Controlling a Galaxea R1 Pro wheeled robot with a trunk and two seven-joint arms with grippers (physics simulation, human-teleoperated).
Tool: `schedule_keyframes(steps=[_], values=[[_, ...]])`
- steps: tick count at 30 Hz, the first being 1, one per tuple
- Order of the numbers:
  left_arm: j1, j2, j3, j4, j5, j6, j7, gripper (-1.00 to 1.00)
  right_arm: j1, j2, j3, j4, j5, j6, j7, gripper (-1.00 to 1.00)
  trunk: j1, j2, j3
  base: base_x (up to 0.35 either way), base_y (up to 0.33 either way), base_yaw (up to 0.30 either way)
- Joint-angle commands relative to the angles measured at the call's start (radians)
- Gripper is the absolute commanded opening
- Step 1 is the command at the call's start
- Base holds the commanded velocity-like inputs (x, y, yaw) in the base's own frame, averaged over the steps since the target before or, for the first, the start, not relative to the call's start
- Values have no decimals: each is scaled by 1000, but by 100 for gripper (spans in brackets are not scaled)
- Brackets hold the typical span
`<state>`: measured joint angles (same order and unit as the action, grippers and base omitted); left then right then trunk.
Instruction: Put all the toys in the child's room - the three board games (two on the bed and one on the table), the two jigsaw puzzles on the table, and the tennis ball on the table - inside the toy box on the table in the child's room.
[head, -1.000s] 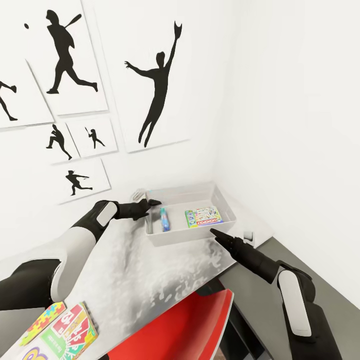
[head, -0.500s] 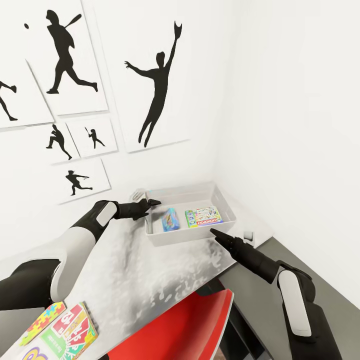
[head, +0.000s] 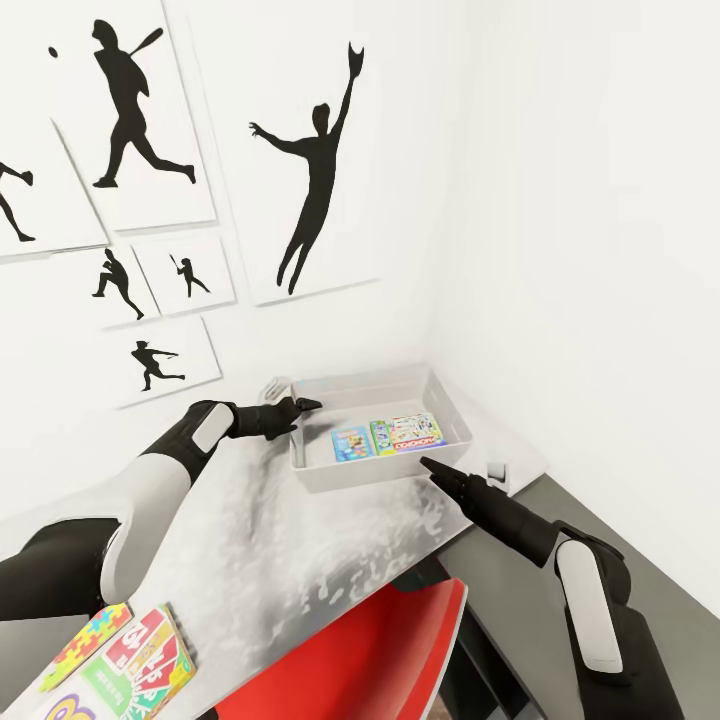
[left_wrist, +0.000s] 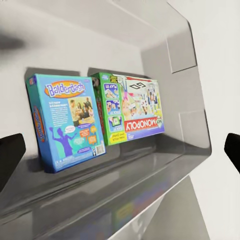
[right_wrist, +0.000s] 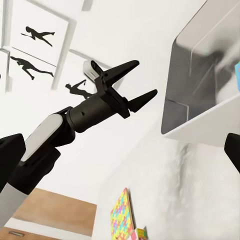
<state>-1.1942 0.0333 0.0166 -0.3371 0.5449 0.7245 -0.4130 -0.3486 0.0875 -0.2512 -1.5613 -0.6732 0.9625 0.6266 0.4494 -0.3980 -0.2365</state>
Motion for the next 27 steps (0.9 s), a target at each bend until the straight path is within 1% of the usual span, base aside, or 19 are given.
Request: schedule_keyframes(steps=[1,15,19,23,27], values=[[-1,0,2,0,1,6,-1,100,-1,1,-2,0,4,5,6,100,1,-2,-2,0,0,0],[-1,2,2,-3,3,6,-6,100,-1,0,-3,0,4,5,8,100,1,-2,-2,0,0,0],[-1,6,2,-4,3,7,-7,100,-1,0,-6,0,3,5,9,100,1,-2,-2,-96,26,0],[-1,15,2,-5,3,7,-25,100,-1,0,-7,-1,3,4,11,100,1,-2,2,-198,92,0],[-1,26,2,-6,3,7,-56,100,-1,0,-8,-1,3,4,12,100,1,-2,7,-92,35,0]])
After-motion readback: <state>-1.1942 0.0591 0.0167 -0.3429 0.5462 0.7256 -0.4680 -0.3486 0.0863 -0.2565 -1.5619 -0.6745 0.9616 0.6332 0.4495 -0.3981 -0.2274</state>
